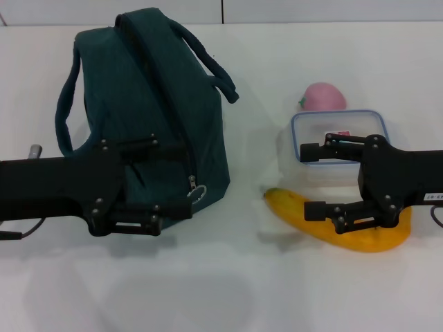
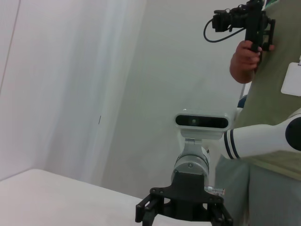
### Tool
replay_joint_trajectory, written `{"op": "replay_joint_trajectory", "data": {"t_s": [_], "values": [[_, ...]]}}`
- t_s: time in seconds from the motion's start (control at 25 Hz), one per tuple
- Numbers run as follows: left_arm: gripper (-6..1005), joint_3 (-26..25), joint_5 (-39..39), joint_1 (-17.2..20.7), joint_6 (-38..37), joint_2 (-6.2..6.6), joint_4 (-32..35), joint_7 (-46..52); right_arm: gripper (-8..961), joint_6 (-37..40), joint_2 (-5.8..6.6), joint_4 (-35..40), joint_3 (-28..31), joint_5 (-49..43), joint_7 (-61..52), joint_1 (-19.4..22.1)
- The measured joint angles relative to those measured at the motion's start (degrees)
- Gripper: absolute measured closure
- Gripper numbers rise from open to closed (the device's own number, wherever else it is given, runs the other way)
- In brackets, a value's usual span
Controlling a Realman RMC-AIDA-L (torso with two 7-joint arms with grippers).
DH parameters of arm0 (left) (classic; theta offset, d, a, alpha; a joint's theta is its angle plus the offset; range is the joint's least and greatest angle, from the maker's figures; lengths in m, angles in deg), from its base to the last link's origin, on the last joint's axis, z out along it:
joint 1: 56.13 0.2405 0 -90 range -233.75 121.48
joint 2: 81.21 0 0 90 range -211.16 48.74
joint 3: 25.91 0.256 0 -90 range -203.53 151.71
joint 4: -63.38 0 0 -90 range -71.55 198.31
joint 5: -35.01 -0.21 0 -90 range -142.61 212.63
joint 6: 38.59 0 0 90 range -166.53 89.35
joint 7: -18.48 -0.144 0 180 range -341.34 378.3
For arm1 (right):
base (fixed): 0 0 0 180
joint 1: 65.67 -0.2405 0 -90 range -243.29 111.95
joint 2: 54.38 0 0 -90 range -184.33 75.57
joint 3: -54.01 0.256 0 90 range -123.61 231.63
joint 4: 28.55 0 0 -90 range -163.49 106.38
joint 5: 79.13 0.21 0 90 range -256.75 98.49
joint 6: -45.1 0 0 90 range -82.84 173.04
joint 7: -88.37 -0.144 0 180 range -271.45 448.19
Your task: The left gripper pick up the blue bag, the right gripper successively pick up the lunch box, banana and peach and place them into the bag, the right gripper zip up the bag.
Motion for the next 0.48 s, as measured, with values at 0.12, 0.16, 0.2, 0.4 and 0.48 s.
{"op": "replay_joint_trajectory", "data": {"t_s": [0.12,0.16,0.2,0.4,0.48], "values": [[129,0.0,0.1,0.0,0.0,-0.03,0.0,0.1,79,0.1,0.01,0.0,0.0,0.0,0.0,0.0],[131,0.0,0.1,0.0,0.0,-0.04,0.0,0.1,79,0.1,0.01,0.0,0.0,0.0,0.0,0.0],[132,0.0,0.1,0.0,0.0,-0.04,0.0,0.1,79,0.1,0.01,0.0,0.0,0.0,0.0,0.0],[140,0.0,0.1,0.0,-0.1,-0.11,0.0,0.2,79,0.2,0.01,0.0,0.0,0.1,0.0,0.1],[144,0.0,0.1,0.0,-0.1,-0.21,0.0,0.2,78,0.2,0.01,0.0,0.0,0.1,0.0,0.1]]}}
